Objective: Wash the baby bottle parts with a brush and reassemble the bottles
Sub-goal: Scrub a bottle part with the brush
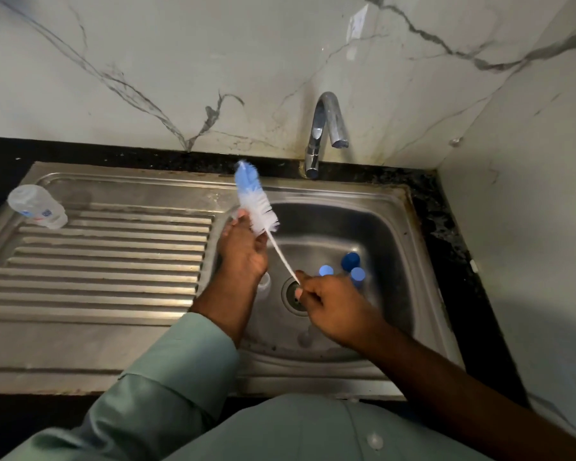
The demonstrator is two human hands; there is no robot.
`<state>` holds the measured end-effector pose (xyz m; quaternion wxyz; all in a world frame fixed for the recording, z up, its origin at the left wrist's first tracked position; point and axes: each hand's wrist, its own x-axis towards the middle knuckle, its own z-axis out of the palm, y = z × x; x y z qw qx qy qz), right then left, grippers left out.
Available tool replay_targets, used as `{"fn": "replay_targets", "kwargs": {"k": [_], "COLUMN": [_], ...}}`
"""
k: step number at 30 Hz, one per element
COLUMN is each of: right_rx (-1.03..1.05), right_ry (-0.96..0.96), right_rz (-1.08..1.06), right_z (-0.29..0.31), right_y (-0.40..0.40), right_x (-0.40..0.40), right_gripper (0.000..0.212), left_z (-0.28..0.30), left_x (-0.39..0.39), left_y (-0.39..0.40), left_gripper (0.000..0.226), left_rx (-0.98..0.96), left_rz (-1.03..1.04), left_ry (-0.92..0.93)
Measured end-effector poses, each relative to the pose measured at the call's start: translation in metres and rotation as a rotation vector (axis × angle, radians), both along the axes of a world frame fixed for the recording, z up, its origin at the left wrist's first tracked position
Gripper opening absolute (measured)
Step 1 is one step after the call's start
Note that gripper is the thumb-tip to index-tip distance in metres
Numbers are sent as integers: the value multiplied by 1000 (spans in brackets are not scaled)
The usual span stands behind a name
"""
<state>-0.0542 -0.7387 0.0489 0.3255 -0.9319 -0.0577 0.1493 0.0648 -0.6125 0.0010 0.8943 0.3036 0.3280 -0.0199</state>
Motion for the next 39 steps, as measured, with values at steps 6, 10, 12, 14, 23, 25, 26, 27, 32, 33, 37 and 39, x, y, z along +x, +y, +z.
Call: {"fn": "replay_targets", "kwargs": {"k": [6, 10, 12, 14, 23, 25, 26, 27, 32, 33, 37, 39], "right_rx": [37, -33, -106, -105, 64, 84, 80, 68, -164, -255, -464, -471], "right_ry": [-50, -68, -113, -119, -189, -190, -204, -233, -365, -337, -190, -179], "right_rz": [-73, -94, -113, -94, -102, -68, -81, -112, -109, -62, 15, -1], "right_z": [-9, -19, -21, -21, -30, -31, -30, -29, -20, -20, -18, -17], "right_y": [-6, -17, -26, -29, -24, -27, -30, -32, -31, -29, -8, -2], "right_x": [14, 6, 10, 7, 11, -4, -9, -10, -5, -4, 4, 10], "right_gripper": [23, 35, 39, 40, 40, 33, 29, 28, 47, 49, 55, 55], "left_z": [7, 9, 8, 6, 11, 11, 9, 6, -9, -7, 0, 2], "left_x": [-3, -4, -6, -3, -10, 0, 1, 1, -7, -7, -8, -5], "left_y": [-1, 5, 4, 9, 0, 15, 19, 21, 11, 9, -2, 1], "left_gripper": [9, 19, 27, 30, 12, 10, 8, 9, 18, 15, 10, 21], "left_rx": [-56, -99, -103, -113, 126, 115, 107, 115, 133, 106, 37, -35], "left_rz": [19, 12, -1, 25, 22, 152, 175, 176, 88, 73, 11, 50], "left_ry": [-46, -76, -67, -48, -13, 6, 15, 34, 114, 107, 80, 90]}}
